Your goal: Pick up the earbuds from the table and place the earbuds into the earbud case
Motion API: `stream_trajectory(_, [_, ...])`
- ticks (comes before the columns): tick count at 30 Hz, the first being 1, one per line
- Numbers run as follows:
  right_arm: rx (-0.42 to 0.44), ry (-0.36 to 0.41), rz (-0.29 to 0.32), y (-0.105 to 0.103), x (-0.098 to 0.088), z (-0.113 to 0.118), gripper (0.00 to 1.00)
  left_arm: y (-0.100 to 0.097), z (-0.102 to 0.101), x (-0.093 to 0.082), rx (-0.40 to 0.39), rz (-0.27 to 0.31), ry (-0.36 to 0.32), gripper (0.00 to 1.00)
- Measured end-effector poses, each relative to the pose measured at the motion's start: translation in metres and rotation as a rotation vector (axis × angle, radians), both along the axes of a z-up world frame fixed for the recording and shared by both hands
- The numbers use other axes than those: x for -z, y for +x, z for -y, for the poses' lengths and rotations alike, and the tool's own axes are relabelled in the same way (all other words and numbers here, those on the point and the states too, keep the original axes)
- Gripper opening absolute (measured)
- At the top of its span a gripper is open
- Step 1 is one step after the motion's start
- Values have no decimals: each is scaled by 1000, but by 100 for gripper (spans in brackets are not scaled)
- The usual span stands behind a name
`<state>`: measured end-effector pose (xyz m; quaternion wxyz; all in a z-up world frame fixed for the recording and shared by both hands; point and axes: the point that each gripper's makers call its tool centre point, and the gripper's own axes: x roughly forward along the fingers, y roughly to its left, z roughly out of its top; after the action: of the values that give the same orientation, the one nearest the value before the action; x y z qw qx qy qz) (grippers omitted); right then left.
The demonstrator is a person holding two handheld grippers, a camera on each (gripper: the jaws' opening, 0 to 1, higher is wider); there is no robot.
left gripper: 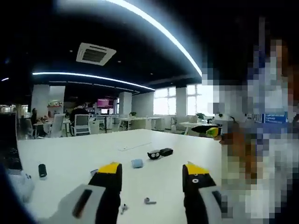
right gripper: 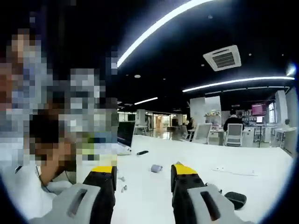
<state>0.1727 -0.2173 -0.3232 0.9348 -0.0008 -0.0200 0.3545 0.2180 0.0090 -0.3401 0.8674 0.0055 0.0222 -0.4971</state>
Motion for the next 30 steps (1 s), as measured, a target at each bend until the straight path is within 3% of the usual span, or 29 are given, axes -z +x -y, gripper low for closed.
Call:
stream_trajectory(13, [14, -15, -10, 0, 2, 6, 44, -12, 3, -15, 39, -7, -57, 54])
stream_trajectory(21, [12, -38, -57, 12, 22, -2, 44, -11, -5, -20, 25, 7, -64, 54])
stream_trajectory(22, [18, -44, -67, 16, 27, -3, 43, -11, -6, -21, 30, 2, -74, 54])
stream_trajectory(27, [27, -22, -271, 60, 77, -10, 39, -11, -10, -25, 30, 1, -97, 53])
stream_trajectory(30, [41, -23, -323, 91, 86, -15, 40, -15, -15, -28, 34, 11, -105, 53])
